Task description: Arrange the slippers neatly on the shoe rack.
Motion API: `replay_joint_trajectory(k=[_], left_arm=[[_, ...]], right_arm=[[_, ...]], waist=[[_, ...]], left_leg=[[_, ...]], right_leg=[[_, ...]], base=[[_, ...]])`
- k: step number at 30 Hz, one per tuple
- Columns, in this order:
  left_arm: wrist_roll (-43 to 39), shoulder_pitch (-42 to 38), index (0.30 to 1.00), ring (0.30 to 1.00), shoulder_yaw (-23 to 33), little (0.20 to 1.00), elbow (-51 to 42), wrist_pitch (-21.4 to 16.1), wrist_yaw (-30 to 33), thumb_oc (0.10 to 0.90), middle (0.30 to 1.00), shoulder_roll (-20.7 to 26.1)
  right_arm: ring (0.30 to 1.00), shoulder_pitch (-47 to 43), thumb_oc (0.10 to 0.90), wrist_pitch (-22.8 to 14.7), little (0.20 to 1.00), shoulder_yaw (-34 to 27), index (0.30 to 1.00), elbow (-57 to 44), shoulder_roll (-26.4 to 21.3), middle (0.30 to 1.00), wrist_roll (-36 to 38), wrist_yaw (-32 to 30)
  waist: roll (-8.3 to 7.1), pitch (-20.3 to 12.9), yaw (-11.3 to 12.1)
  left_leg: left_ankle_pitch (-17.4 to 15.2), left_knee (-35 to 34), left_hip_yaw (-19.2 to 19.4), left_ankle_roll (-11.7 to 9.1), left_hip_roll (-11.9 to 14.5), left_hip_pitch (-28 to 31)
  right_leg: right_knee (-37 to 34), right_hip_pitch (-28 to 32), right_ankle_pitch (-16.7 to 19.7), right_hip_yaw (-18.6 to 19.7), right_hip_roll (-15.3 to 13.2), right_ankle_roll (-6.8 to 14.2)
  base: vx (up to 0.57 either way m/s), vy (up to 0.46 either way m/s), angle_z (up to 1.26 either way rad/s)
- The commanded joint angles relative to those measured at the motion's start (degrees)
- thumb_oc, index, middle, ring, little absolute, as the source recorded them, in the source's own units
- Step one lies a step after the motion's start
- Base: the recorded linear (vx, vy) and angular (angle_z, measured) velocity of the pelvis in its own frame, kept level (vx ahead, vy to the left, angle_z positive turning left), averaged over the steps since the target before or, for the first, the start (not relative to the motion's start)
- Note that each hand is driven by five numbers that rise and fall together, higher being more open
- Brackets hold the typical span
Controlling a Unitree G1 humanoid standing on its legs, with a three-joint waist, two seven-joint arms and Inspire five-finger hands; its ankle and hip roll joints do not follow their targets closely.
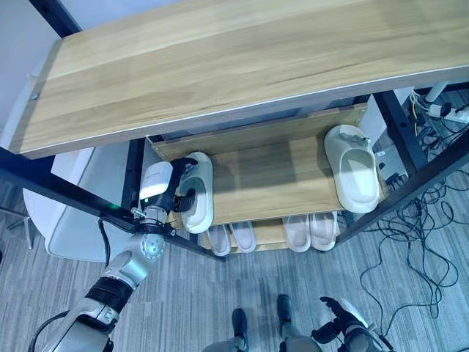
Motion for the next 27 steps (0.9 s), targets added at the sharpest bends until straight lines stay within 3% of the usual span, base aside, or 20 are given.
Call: replay_joint_trajectory(k=[1,13,27], left_arm=[[-1.22,-5.26,0.300,0.300,1.31,0.300,1.52,-1.60,0.51,0.400,0.300,1.03],[-4.26,-3.76,0.300,0.300,1.70,0.300,-4.39,-3.22,0.28,0.400,0.300,-3.48],[-7.72,-6.95,0.300,0.300,-2.69,0.300,-9.44,-4.26,-0.50,0.400,0.300,-11.84]], right_arm=[[0.900,1.63,0.800,-2.01,0.900,2.38,0.900,-0.65,-0.04,0.900,1.63,-0.96],[0.900,1.52,0.800,-1.64,0.900,2.69,0.900,-0.53,0.85,0.900,1.54,-1.27],[0.900,1.08,0.800,-1.29,0.900,3.16,0.900,-1.31,0.95,0.900,1.94,-2.29]], waist=[[-2.66,-3.92,-0.31],[-2.91,-3.85,-0.27],[-3.56,-2.97,-1.17]], left_leg=[[-0.06,-1.69,-0.92,0.05,-0.86,-3.83],[-0.35,-1.69,-0.93,0.17,-1.02,-3.19],[-0.79,-1.69,-0.63,0.53,-0.82,-2.62]], right_leg=[[3.13,-2.36,-1.82,-2.38,-3.20,7.05],[2.88,-1.78,-2.00,-2.18,-3.04,6.80],[2.84,-1.88,-1.90,-1.19,-2.82,6.83]], base=[[0.01,0.000,-0.11],[0.00,-0.001,-0.02],[-0.01,-0.003,-0.01]])
